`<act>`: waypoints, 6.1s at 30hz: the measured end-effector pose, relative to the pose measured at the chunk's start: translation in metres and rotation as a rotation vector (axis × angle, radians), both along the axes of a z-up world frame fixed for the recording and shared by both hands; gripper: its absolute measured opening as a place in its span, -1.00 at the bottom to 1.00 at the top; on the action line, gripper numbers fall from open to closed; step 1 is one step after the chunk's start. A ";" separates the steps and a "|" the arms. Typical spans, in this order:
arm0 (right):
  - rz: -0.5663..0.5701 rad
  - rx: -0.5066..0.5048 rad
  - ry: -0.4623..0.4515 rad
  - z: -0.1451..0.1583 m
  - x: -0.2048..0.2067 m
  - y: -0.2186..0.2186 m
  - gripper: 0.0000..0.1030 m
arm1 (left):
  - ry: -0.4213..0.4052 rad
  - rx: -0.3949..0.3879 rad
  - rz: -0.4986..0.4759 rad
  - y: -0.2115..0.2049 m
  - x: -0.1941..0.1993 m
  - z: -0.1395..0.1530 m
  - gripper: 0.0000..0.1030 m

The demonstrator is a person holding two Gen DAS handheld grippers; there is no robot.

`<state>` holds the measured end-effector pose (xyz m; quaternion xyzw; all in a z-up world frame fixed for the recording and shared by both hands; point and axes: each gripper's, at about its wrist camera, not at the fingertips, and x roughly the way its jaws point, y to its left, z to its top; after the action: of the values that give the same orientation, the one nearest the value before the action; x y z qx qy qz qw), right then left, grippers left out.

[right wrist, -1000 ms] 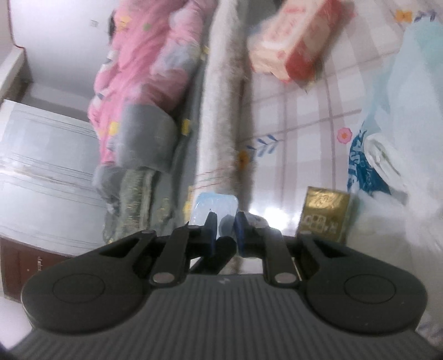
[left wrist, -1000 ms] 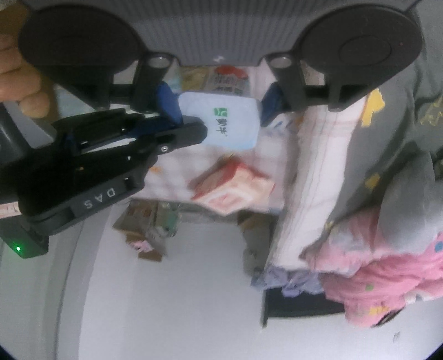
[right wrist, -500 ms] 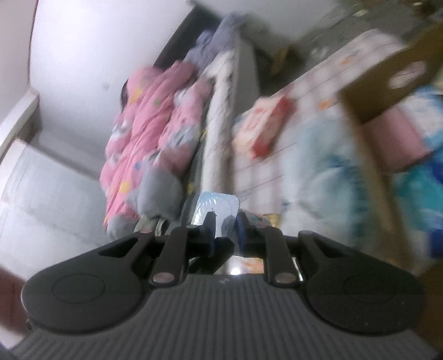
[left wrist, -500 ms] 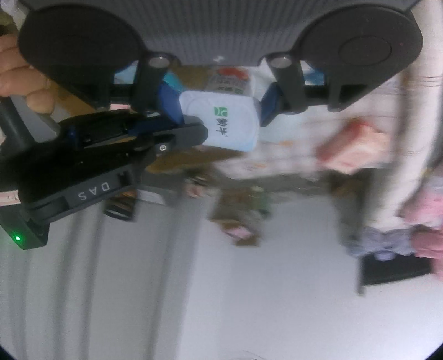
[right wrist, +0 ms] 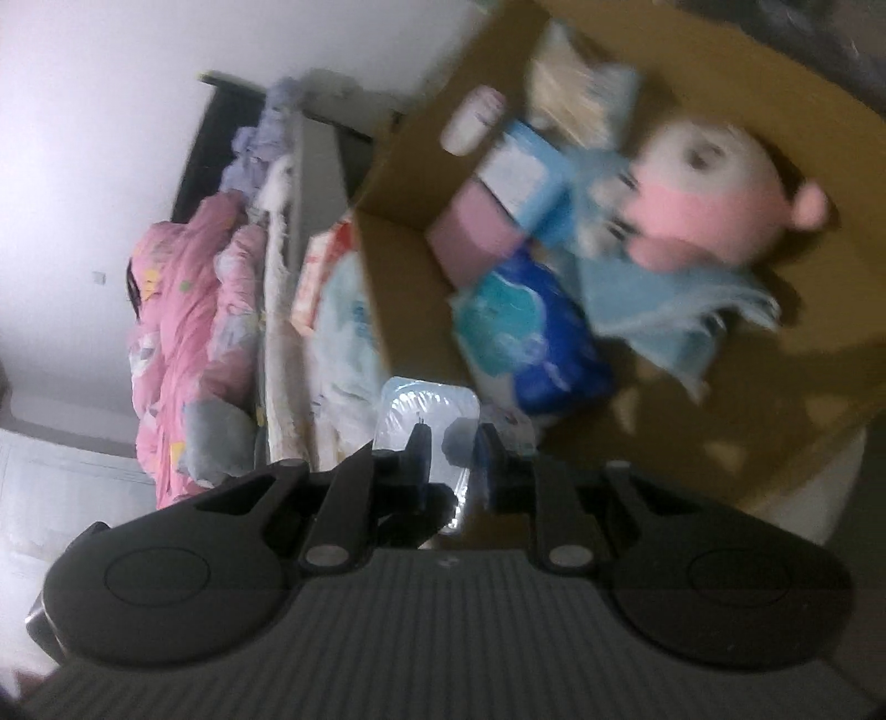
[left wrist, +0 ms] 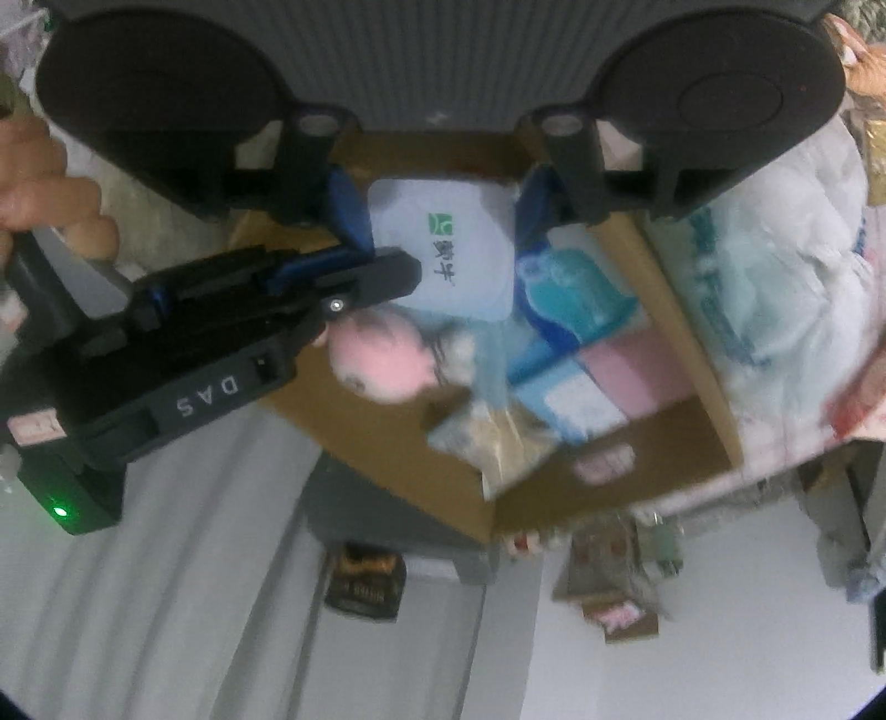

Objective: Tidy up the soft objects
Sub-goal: 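Carry the white-lidded cup with the right gripper over the box, then lower the cup into the box and open the right gripper, then move the right gripper back to the bed while the left gripper approaches the green scrunchie, then grasp the gold tissue packet with the right gripper while the left gripper lifts the green scrunchie, then drop the gold packet into the box with the right gripper while the left gripper drops the scrunchie in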

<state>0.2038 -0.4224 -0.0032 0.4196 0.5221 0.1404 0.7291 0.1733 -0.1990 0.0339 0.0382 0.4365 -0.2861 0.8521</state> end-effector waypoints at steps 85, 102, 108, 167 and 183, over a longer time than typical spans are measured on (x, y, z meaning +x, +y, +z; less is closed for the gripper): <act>0.684 -0.416 -0.066 -0.022 0.150 0.407 0.36 | -0.056 0.237 0.424 0.278 -0.059 -0.082 0.70; 0.707 -0.628 0.000 -0.084 0.175 0.464 0.44 | -0.089 0.259 0.445 0.277 -0.056 -0.102 0.02; 0.728 -0.651 -0.064 -0.081 0.169 0.464 0.11 | -0.089 0.248 0.483 0.282 -0.057 -0.097 -0.37; 0.574 -0.686 -0.081 -0.005 0.034 0.051 0.44 | -0.262 0.005 0.006 0.051 -0.017 0.022 -0.49; 0.018 -0.453 -0.288 0.068 -0.040 -0.058 0.55 | -0.011 0.056 -0.245 -0.064 0.029 -0.009 -0.48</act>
<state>0.1636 -0.4800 0.0650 0.2171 0.4348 0.0846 0.8699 0.2019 -0.2632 0.0248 0.1168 0.4317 -0.3753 0.8119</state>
